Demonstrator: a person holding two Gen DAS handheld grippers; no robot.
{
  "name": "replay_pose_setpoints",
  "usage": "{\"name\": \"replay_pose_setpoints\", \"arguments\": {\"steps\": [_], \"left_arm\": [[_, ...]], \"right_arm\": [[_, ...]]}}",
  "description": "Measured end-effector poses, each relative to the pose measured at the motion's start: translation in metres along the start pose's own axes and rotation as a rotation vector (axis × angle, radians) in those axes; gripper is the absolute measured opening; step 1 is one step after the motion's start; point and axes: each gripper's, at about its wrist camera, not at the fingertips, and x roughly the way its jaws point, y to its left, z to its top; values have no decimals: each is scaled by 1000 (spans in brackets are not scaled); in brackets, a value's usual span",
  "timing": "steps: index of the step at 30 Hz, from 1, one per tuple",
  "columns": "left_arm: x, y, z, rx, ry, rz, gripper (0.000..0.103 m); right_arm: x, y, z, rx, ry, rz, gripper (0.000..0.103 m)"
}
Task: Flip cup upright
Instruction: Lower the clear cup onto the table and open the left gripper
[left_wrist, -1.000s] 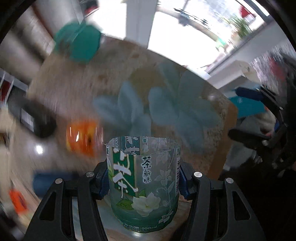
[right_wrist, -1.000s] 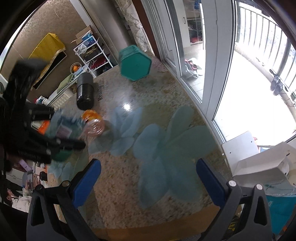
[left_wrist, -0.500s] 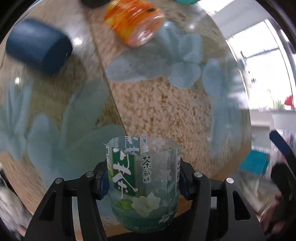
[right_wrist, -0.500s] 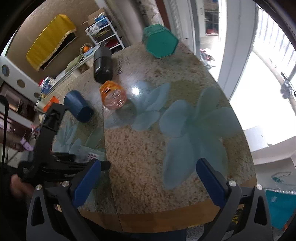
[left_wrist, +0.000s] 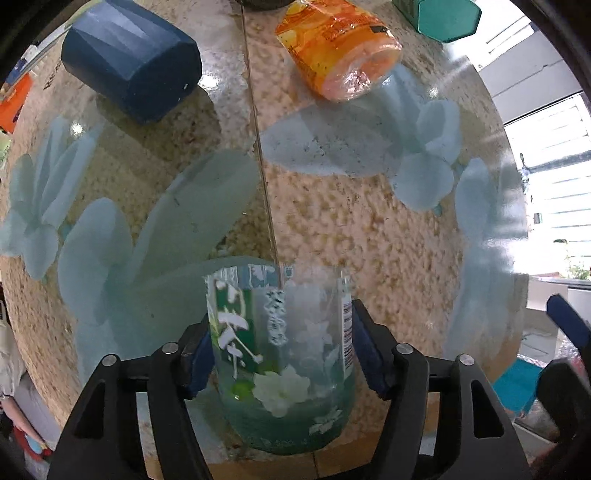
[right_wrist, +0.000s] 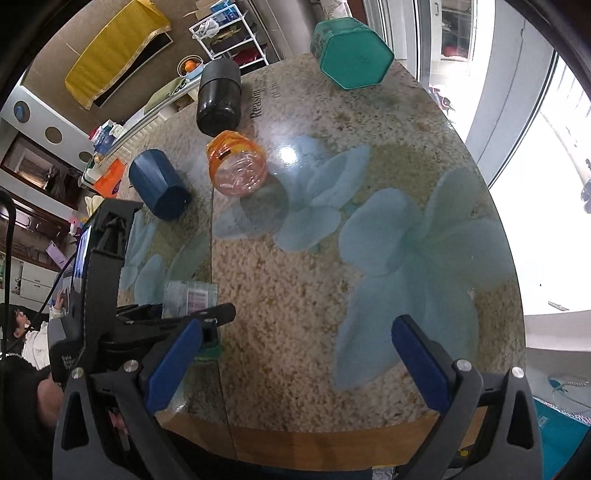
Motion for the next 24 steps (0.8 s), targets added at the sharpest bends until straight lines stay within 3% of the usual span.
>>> {"name": "replay_pose_setpoints", "arguments": {"steps": [2, 13, 24], "left_arm": [[2, -5, 6, -3, 12, -3, 84], [-10, 1, 2, 82, -26, 17, 89], [-57, 27, -21, 144, -76, -56, 91]], "right_arm": [[0, -1, 1, 1, 1, 3, 103], [0, 4, 3, 6, 10, 17, 103], [5, 30, 8, 14, 14, 32, 103]]}}
